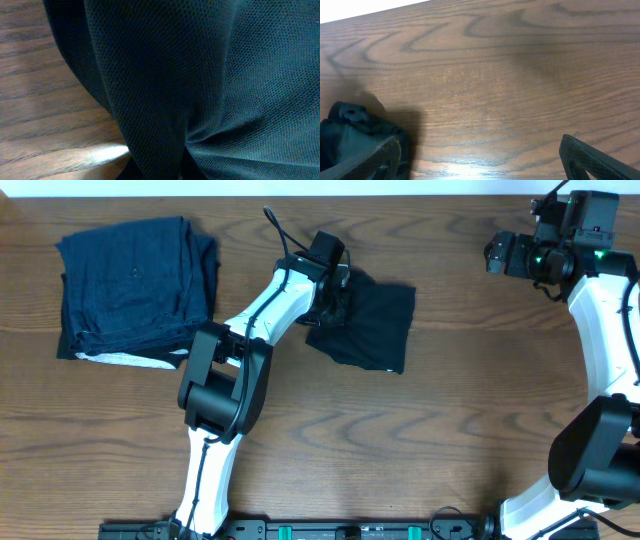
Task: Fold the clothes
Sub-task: 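Lift the black shirt with the left gripper and place it atop the navy stack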
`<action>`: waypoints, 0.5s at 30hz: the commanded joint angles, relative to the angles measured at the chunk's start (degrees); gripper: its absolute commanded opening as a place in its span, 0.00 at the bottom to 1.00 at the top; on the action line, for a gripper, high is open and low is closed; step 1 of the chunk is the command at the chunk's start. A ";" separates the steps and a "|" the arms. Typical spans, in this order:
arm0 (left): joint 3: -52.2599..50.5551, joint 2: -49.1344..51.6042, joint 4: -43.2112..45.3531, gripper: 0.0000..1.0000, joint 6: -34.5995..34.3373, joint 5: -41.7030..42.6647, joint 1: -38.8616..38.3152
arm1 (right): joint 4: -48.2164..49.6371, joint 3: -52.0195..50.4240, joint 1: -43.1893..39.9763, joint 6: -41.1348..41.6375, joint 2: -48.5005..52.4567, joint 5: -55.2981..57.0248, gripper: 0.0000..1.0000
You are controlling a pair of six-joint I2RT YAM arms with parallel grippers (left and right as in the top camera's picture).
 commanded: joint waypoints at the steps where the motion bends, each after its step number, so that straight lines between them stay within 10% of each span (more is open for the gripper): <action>1: -1.68 2.45 -1.27 0.06 0.52 -4.61 0.39 | 0.00 -0.26 -0.11 0.09 0.37 0.13 0.99; 15: -1.05 -14.80 9.14 0.06 -2.78 -4.63 0.85 | 0.00 -0.26 -0.11 0.09 0.37 0.13 0.99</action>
